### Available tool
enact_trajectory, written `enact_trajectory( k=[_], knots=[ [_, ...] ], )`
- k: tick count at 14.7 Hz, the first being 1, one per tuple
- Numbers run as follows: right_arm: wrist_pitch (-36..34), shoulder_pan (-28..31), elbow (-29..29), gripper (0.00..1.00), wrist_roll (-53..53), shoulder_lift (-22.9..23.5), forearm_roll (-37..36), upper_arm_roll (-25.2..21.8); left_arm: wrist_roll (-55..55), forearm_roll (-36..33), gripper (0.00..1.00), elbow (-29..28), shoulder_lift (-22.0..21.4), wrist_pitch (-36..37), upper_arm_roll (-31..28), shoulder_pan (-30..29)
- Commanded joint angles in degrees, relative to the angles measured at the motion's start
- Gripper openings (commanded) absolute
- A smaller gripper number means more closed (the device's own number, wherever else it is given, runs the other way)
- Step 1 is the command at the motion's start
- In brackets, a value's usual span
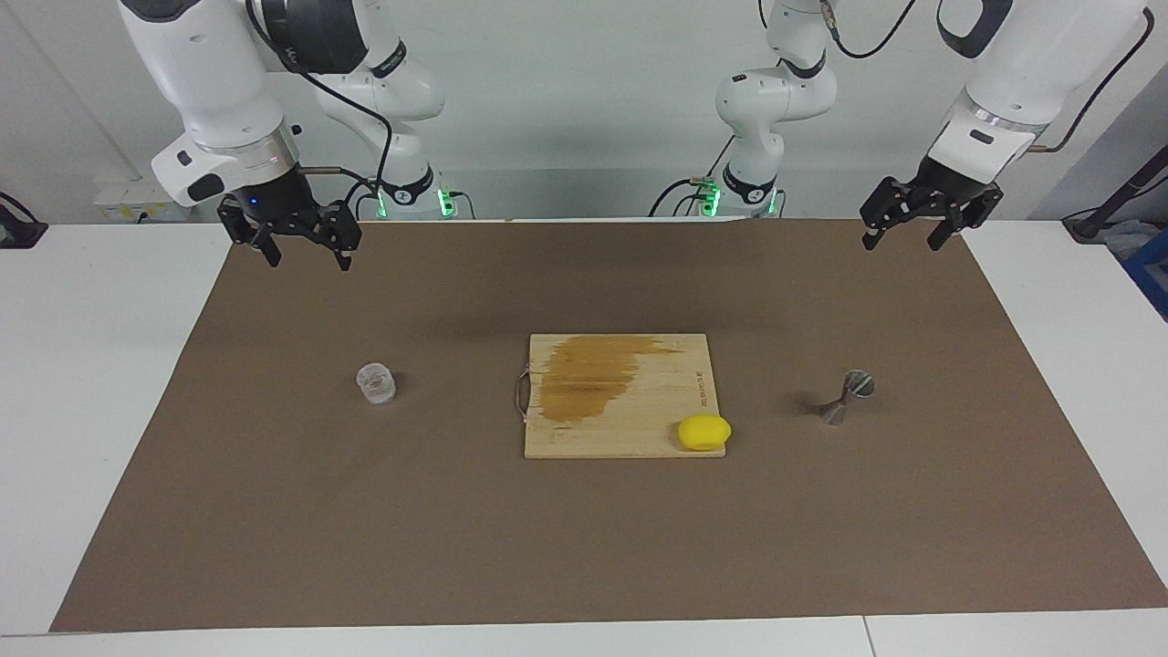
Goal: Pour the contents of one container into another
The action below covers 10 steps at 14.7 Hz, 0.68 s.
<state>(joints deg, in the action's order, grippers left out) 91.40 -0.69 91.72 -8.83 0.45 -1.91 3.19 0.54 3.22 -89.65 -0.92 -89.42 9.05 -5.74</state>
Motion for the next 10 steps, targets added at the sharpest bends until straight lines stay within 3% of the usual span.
enact_trajectory(
  k=[1,10],
  knots=[
    [0.2,0.6,1.5,0.98,0.1,-1.3,-0.2,0.2,-0.5,0.4,1.0,-1.9,-1.5,0.4,-0.2,-0.1],
    [0.4,0.6,2.3,0.98,0.9,-1.8,-0.2,0.3,0.5,0.3,1.0,-8.1,-4.7,-0.5,-0.3,-2.1]
  ],
)
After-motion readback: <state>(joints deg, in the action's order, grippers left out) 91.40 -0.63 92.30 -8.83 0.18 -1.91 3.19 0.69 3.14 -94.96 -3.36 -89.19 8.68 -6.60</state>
